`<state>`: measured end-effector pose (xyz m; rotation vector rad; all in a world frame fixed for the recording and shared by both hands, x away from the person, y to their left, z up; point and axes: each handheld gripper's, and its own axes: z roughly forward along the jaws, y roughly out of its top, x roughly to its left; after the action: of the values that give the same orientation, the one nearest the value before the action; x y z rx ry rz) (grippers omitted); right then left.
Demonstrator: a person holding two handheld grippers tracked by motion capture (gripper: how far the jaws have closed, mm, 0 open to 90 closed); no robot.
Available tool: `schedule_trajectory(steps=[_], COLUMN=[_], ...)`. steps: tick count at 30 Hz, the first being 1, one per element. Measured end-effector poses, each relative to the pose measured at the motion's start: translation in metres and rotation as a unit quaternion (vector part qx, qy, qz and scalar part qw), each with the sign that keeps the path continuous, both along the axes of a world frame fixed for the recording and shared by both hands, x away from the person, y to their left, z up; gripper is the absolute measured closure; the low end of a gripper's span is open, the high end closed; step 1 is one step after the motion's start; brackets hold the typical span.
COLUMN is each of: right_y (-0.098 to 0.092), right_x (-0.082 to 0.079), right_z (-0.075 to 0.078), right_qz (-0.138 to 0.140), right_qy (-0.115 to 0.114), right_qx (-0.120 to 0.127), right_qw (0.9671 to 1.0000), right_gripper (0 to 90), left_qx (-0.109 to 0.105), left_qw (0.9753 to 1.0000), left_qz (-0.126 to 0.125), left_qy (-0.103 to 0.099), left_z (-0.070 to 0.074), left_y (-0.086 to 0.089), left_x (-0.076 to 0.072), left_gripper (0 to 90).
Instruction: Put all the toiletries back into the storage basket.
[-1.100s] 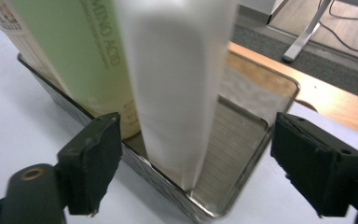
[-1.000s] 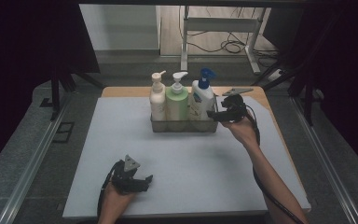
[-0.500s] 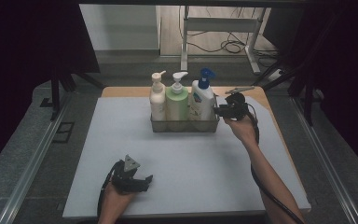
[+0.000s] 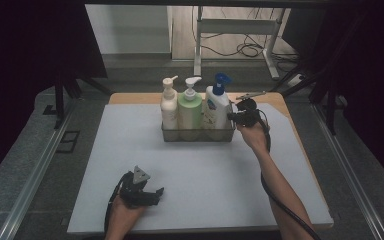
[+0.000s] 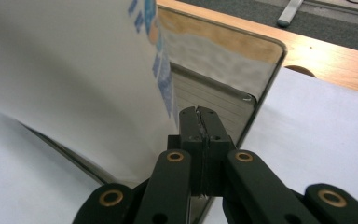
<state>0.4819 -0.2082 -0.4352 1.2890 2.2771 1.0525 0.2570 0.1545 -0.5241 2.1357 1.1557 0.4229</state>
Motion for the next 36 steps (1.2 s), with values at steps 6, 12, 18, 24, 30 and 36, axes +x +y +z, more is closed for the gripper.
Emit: schedule_trajectory(steps=[6,12,18,24,30,36], right_y=[0.005,0.008,0.009,0.016,0.025,0.028], right_x=[0.007,0.011,0.012,0.012,0.010,0.009], right_z=[-0.009,-0.016,-0.020,-0.021,-0.022,-0.022], right_qz=[0.002,0.009,0.004,0.013,0.026,0.029], right_qy=[0.015,0.028,0.044,0.046,0.046,0.048], right_qx=[-0.010,-0.014,-0.007,-0.012,-0.019,-0.022], right_qw=[0.9998,0.9995,0.9990,0.9988,0.9984,0.9982], right_gripper=[89.6,89.6,89.6,89.5,89.4,89.5], left_qx=[0.000,0.000,-0.001,0.000,0.000,0.001], left_qw=[1.0000,1.0000,1.0000,1.0000,1.0000,1.0000], left_qz=[0.000,0.000,0.001,0.000,0.000,0.000], left_qy=[0.000,0.000,0.000,0.000,0.000,0.000], left_z=[0.000,0.000,0.000,0.000,0.000,0.000], left_y=[0.000,0.000,0.000,0.000,0.000,0.000], left_x=[0.000,0.000,0.000,0.000,0.000,0.000], left_gripper=[11.9,11.9,11.9,11.9,11.9,11.9])
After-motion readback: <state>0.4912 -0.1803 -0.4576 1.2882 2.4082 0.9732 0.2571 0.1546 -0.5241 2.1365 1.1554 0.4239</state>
